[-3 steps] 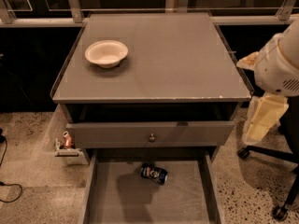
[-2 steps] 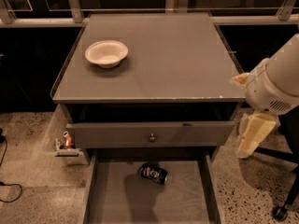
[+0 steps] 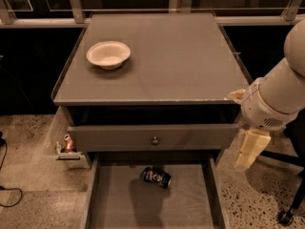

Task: Pick pepsi can from middle drawer and place on counter

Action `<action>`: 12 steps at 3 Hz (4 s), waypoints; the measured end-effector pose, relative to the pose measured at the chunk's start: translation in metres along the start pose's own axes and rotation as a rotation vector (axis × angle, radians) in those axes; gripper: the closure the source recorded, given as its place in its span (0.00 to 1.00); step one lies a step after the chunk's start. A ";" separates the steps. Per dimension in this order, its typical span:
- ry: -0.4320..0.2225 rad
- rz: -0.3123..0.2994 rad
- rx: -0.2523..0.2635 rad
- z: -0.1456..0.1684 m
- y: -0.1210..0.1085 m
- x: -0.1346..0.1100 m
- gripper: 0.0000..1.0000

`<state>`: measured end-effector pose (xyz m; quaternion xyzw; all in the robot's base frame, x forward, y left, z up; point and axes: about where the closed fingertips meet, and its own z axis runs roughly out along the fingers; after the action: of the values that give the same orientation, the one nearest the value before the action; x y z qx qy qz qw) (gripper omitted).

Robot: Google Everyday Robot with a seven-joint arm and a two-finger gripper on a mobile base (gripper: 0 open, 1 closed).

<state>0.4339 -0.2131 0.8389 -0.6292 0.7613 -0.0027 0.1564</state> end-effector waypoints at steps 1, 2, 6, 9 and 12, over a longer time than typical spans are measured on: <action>-0.013 0.002 -0.012 0.008 0.005 0.000 0.00; -0.058 0.003 -0.069 0.057 0.023 0.004 0.00; -0.221 0.080 -0.109 0.254 0.058 0.038 0.00; -0.478 0.118 -0.085 0.376 0.031 0.000 0.00; -0.541 0.218 -0.143 0.425 0.044 -0.009 0.00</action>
Offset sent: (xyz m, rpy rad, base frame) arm -0.0224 0.0288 -0.1876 0.1599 0.1477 0.0470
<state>0.4961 -0.1139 0.4282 -0.5312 0.7533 0.2355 0.3080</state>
